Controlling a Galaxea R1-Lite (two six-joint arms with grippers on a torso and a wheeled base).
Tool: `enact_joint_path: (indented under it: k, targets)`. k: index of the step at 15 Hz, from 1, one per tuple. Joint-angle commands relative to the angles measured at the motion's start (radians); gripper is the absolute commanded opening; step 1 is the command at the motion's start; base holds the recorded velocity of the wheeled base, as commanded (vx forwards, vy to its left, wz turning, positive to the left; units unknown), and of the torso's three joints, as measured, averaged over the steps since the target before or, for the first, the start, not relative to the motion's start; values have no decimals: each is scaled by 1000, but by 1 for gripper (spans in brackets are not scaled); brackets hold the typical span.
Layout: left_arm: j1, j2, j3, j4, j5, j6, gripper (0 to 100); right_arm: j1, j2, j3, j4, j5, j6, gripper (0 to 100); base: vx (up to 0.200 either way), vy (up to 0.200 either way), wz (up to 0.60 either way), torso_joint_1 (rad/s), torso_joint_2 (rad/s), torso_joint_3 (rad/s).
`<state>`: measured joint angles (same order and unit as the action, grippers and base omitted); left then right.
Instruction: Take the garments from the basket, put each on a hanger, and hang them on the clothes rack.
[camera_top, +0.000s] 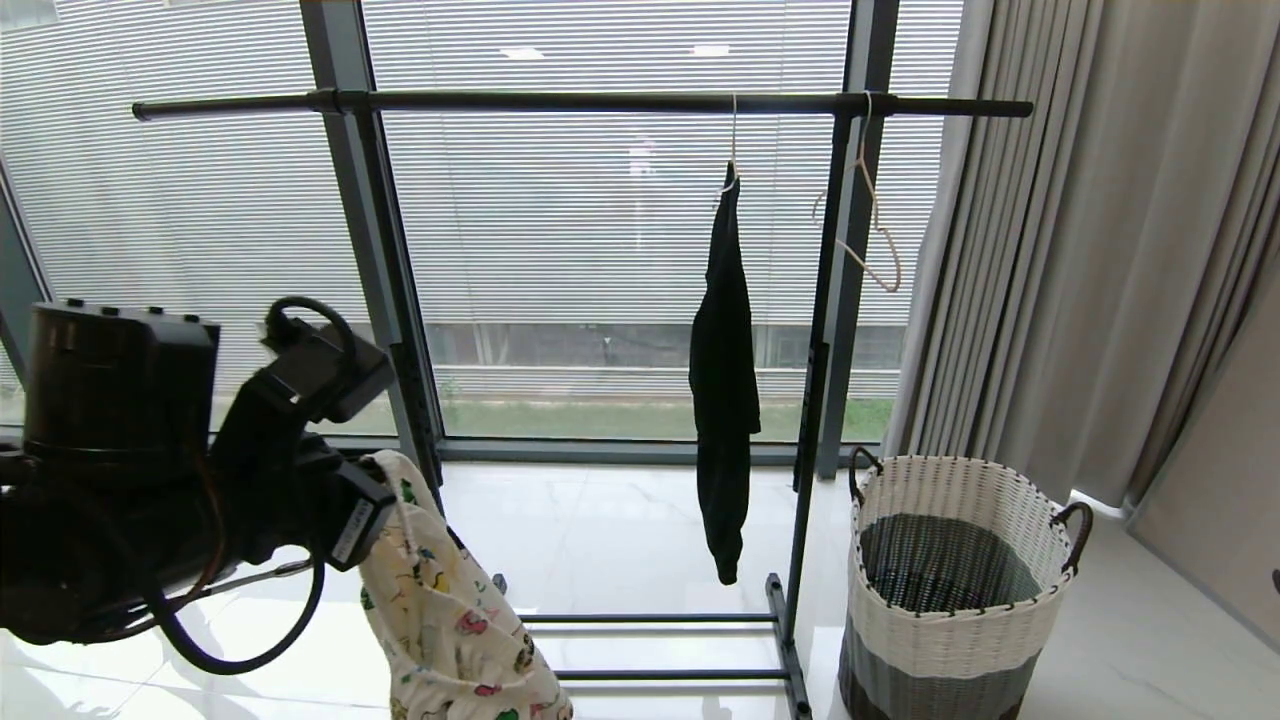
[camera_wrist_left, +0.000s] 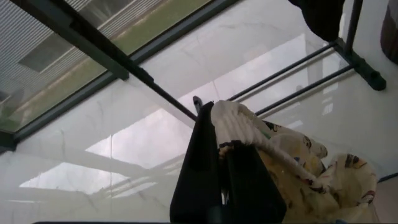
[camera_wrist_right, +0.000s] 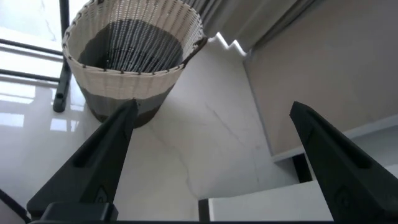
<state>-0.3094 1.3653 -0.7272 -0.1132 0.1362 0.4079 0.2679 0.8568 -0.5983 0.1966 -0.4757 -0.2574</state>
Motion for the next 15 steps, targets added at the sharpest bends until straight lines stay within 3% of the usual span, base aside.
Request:
enact_joint_path:
  k: [1,6,8,12,15]
  targets:
    - [72,-72,12,1,5,-8,0,-12,-33,87,-68,0,-16,100,0,0,0,0,0,0]
    - [165,-232,117,3,59,-8,0,-12,34,149,-184,5,-19,100,0,0,0,0,0,0]
    - [182,-302,160,4,134,-8,0,-12,122,149,-279,17,-19,100,0,0,0,0,0,0]
    - [182,-307,166,1,157,-52,0,-9,214,144,-385,35,-17,100,0,0,0,2,-13,-12]
    - [207,-341,187,1,189,-63,0,-9,242,138,-464,49,-26,100,0,0,0,74,-289,-220]
